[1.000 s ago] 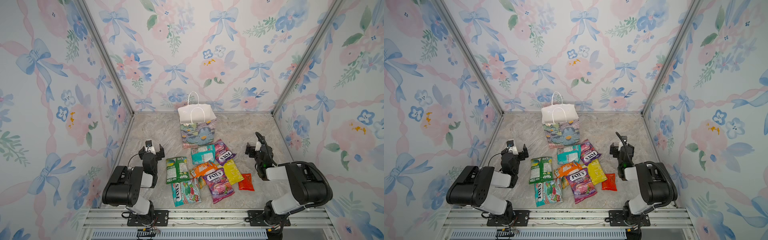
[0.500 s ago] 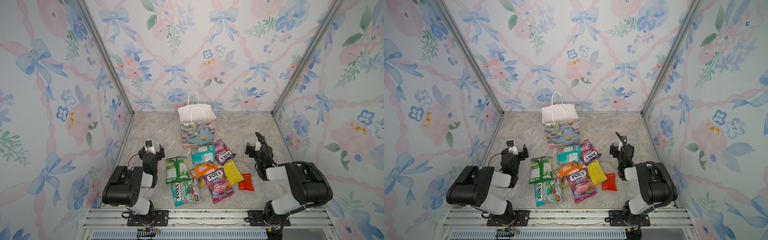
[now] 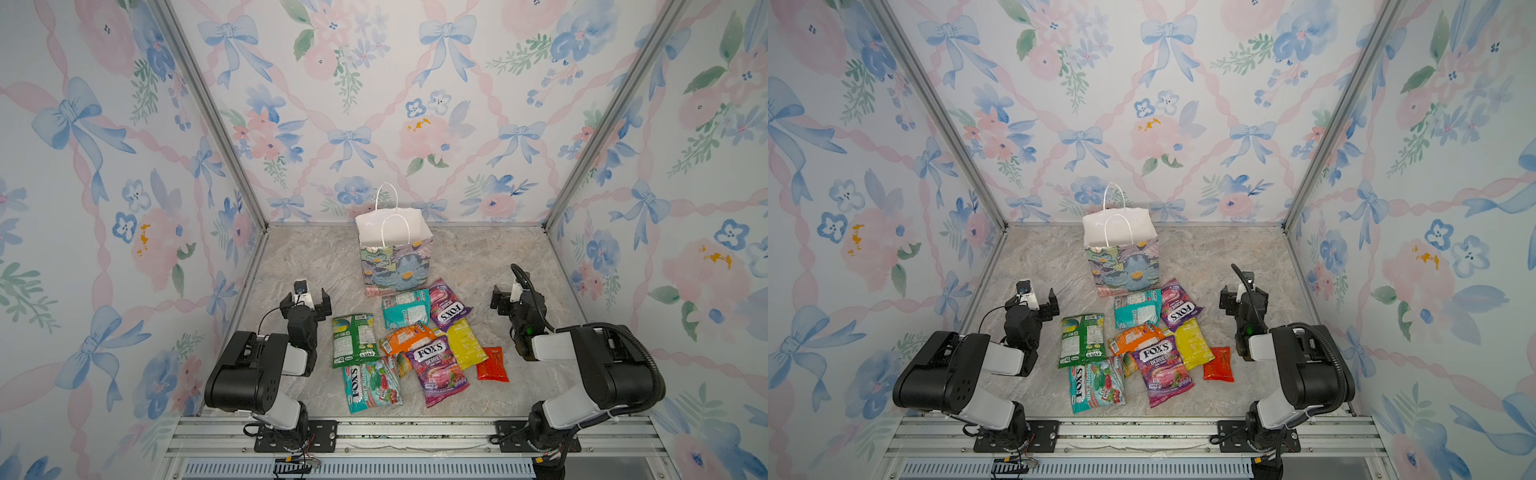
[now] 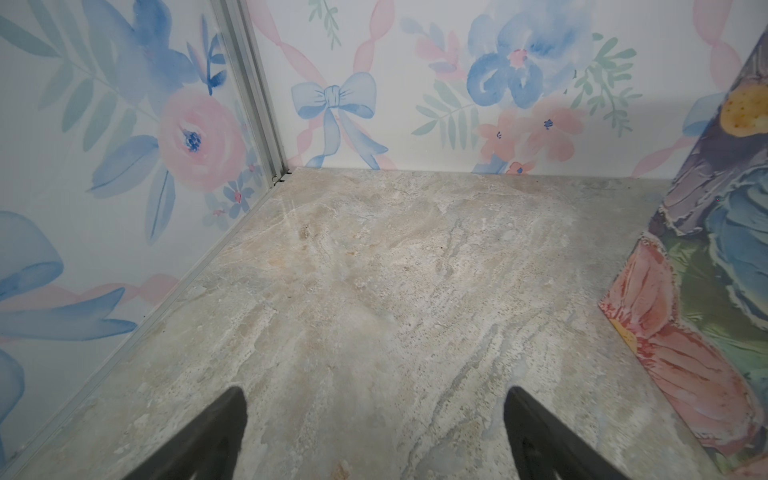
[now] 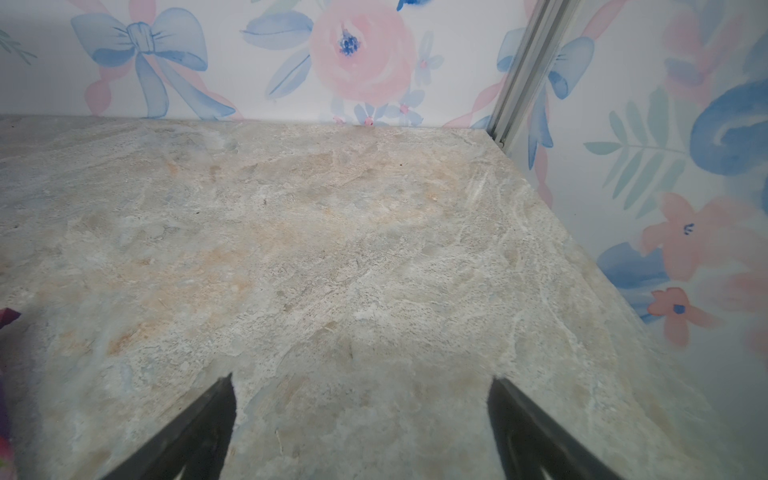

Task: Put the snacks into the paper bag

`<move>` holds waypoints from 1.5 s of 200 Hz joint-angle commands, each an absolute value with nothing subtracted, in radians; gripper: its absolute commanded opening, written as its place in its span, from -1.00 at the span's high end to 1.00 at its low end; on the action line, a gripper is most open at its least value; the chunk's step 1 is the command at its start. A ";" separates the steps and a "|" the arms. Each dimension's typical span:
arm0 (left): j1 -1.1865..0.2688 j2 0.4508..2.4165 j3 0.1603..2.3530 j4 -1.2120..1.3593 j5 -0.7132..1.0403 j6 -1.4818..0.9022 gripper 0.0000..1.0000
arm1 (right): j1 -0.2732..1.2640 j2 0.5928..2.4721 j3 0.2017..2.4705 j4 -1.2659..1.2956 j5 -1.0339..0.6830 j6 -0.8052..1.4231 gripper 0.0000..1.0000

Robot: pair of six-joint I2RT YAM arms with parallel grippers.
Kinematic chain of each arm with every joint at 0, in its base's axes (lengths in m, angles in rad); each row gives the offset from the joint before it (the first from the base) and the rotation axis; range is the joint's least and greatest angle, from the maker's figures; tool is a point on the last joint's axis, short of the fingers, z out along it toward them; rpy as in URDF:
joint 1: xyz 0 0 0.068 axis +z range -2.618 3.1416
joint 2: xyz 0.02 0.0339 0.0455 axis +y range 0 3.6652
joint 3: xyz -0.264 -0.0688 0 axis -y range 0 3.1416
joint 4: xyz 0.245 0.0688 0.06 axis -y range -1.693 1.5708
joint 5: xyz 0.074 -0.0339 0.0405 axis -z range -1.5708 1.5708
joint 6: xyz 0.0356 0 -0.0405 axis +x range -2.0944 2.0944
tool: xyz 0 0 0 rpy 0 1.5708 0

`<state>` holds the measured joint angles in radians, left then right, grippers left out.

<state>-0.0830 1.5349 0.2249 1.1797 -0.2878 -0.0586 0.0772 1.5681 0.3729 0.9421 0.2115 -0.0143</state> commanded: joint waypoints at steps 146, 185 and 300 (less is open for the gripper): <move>-0.069 0.793 0.626 0.169 -0.084 -0.352 -0.96 | 0.207 1.192 0.908 -0.121 0.193 0.358 -0.93; -0.064 1.023 1.086 -0.206 0.112 -0.262 -0.86 | 0.281 1.259 1.020 -0.280 0.160 0.301 -0.93; -0.243 1.670 1.790 -0.672 0.106 -0.184 -0.44 | 0.295 1.283 1.045 -0.385 0.041 0.276 -0.93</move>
<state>-0.2104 1.5990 1.6886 -0.5182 0.1909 -0.2371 0.2836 1.2778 1.0210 -0.3424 0.0719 0.2928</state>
